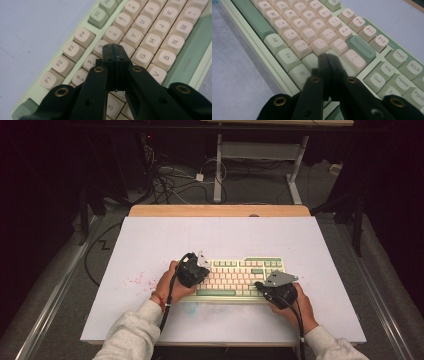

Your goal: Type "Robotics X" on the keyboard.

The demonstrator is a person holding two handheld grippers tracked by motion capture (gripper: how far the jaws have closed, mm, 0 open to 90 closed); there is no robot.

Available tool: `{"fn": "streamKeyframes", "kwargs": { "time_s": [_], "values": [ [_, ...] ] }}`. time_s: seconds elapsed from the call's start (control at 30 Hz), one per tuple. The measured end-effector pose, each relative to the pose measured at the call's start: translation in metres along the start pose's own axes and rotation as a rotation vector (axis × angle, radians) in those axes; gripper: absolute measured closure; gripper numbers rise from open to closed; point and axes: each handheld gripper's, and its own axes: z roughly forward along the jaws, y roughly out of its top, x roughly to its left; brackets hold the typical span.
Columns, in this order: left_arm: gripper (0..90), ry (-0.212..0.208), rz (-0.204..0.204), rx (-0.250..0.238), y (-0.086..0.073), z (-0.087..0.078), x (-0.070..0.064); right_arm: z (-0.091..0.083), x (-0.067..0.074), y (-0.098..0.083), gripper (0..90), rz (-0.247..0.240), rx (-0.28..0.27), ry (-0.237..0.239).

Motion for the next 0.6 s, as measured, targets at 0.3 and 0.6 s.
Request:
{"fn": "streamKeyframes", "kwargs": {
  "time_s": [0.3, 0.6],
  "values": [
    [86.4, 0.033, 0.004, -0.085, 0.0, -0.022, -0.002, 0.0, 0.0, 0.001, 90.0, -0.006, 0.005, -0.005],
    [75.0, 0.074, 0.053, -0.187, -0.016, -0.049, -0.009, -0.015, 0.0, 0.006, 90.0, -0.002, -0.047, -0.015]
  ]
}}
